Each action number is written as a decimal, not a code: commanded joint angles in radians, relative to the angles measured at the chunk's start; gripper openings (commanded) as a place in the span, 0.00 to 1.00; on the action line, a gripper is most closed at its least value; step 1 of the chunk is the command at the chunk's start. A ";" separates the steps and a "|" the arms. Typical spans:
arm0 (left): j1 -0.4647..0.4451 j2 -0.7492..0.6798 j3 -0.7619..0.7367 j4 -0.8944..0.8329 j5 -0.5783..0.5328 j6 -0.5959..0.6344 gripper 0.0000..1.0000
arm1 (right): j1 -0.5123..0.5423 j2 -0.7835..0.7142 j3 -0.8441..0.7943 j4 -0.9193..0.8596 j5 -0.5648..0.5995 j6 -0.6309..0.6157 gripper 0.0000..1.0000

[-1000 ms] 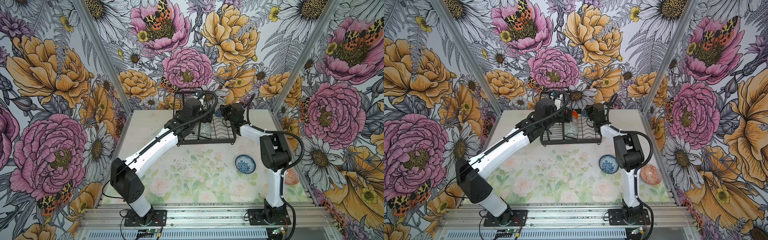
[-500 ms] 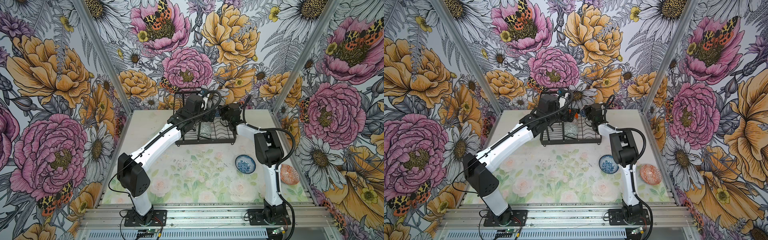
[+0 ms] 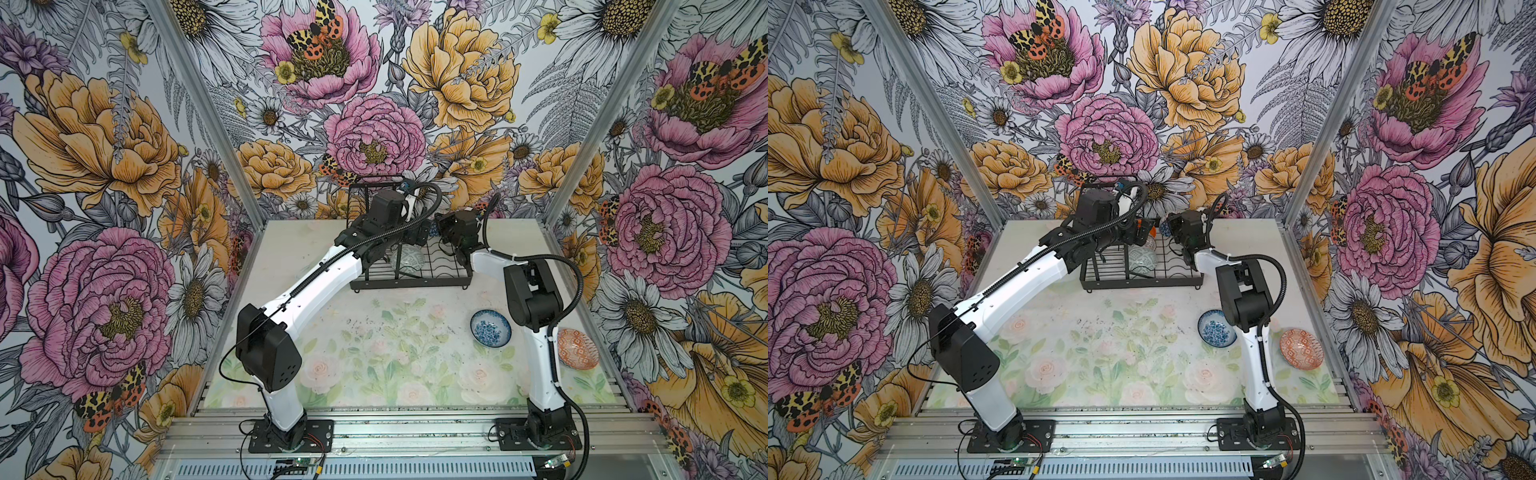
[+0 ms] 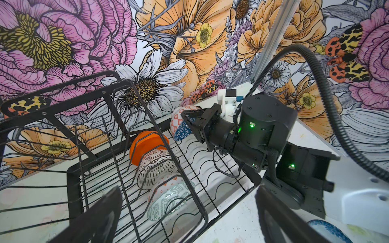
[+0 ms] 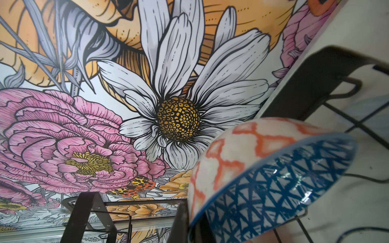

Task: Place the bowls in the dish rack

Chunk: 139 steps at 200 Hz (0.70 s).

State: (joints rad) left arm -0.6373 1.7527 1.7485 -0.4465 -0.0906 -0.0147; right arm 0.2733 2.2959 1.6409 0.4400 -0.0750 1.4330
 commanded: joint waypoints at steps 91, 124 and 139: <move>0.004 0.007 0.003 -0.021 0.020 0.015 0.99 | -0.005 0.059 0.041 0.187 0.006 0.003 0.00; 0.004 0.008 0.006 -0.023 0.017 0.015 0.99 | -0.007 0.063 0.050 0.182 -0.007 -0.023 0.00; 0.004 0.009 0.006 -0.023 0.017 0.016 0.99 | -0.008 0.071 0.048 0.183 -0.011 -0.023 0.00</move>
State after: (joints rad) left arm -0.6373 1.7561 1.7485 -0.4603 -0.0837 -0.0147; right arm 0.2733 2.3402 1.6428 0.5362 -0.0757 1.4391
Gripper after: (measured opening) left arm 0.986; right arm 0.071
